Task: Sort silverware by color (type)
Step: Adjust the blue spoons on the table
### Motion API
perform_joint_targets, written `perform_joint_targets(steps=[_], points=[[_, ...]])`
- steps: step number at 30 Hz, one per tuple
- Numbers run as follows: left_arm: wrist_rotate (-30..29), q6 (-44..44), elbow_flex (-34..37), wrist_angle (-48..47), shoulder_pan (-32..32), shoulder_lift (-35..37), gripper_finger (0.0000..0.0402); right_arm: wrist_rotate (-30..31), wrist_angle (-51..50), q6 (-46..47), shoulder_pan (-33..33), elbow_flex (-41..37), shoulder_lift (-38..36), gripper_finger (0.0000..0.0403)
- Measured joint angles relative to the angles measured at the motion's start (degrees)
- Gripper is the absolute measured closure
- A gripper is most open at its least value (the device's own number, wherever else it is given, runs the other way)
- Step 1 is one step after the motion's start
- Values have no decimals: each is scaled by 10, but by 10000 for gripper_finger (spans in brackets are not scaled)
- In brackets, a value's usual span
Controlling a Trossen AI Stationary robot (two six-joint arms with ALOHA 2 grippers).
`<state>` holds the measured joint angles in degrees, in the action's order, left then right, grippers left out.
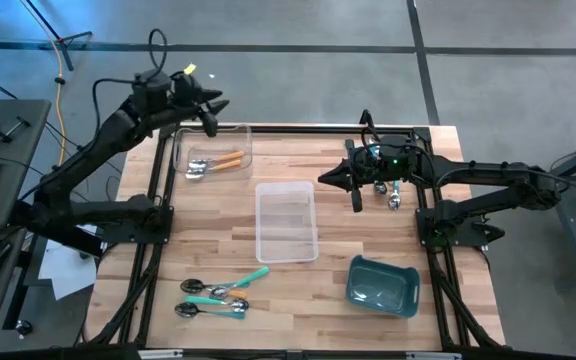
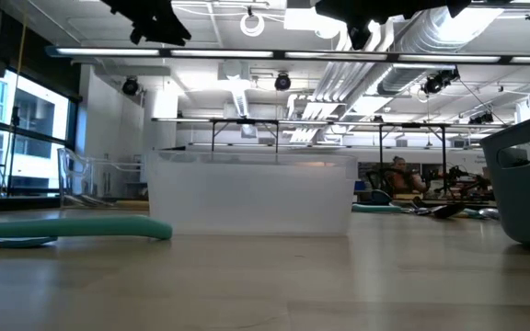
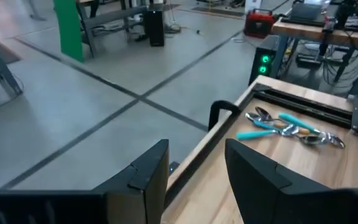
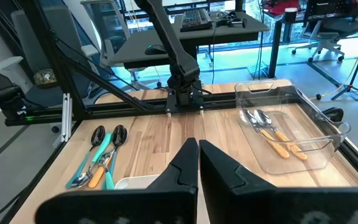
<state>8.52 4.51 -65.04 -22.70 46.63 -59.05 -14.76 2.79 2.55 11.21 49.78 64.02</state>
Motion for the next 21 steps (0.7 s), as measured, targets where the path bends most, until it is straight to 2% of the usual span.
perform_joint_targets(steps=[2,4,7,10,16,21], points=[[15,-4,9,1,-2,7,255,0,0,0,0,0,0,402],[55,-24,23,14,-9,13,255,0,0,0,0,0,0,403],[120,-66,56,61,-28,25,259,0,0,0,0,0,0,402],[142,-106,94,136,-63,46,271,0,2,0,0,0,0,402],[115,-163,179,280,-163,91,301,0,22,0,0,0,0,402],[36,-179,245,347,-245,129,325,0,27,1,0,0,0,402]])
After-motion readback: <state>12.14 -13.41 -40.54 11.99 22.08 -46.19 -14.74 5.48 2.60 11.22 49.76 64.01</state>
